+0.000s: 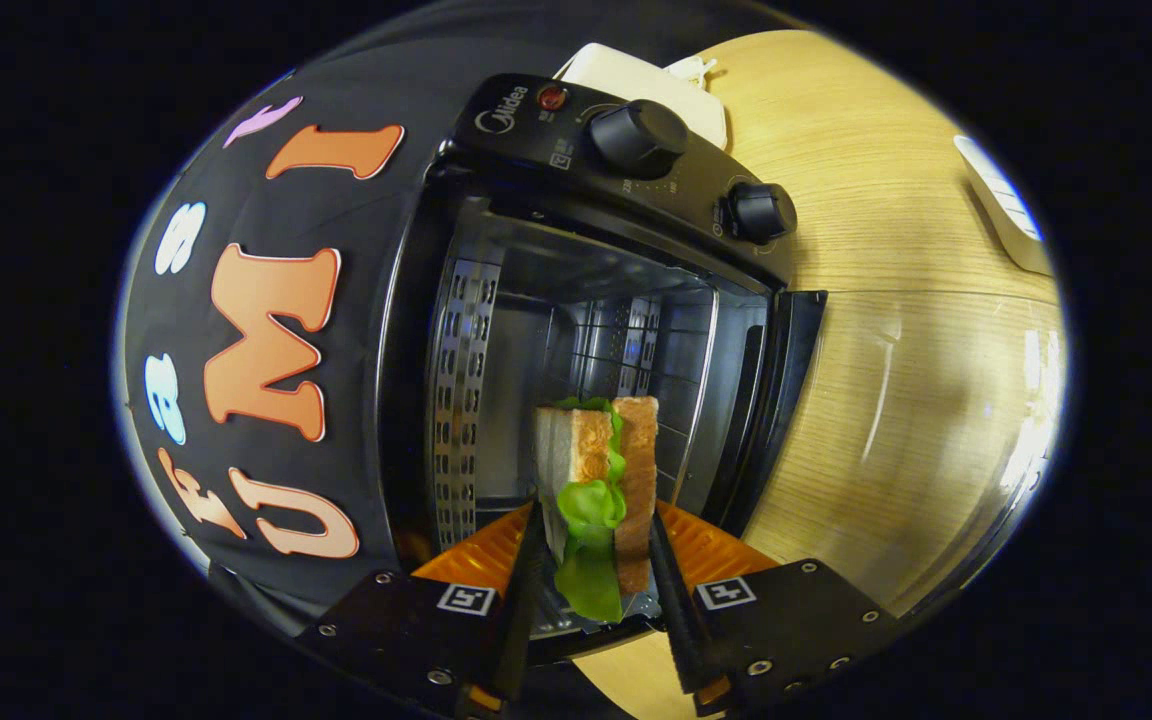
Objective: Open the toaster oven, put the food inside, and close the toaster oven door.
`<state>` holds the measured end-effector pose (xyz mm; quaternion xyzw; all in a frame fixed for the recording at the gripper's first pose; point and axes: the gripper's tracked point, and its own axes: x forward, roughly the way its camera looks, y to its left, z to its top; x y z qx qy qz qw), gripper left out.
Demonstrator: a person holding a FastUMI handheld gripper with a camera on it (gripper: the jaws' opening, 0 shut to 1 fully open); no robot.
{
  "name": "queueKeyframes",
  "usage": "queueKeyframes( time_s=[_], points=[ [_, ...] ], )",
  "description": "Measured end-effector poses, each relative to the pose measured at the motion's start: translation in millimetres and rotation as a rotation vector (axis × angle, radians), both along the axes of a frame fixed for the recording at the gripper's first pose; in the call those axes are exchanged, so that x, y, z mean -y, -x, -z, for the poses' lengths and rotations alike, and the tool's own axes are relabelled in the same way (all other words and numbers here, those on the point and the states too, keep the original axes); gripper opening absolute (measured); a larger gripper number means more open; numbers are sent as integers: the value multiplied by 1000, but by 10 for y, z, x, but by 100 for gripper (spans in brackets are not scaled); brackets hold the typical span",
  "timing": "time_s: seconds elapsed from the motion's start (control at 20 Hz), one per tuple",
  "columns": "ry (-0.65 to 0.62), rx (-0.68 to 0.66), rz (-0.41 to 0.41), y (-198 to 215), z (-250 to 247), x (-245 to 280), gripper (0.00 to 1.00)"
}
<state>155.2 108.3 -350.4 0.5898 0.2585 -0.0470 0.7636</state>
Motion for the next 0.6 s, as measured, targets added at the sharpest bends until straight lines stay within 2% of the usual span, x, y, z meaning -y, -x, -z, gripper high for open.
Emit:
queueKeyframes(
  time_s=[0.3,0.5,0.6],
  points=[
    [32,-61,-10,90,128,-9,88],
    [65,-83,-28,206,130,2,97],
    [95,-91,-54,360,86,-20,98]
  ],
)
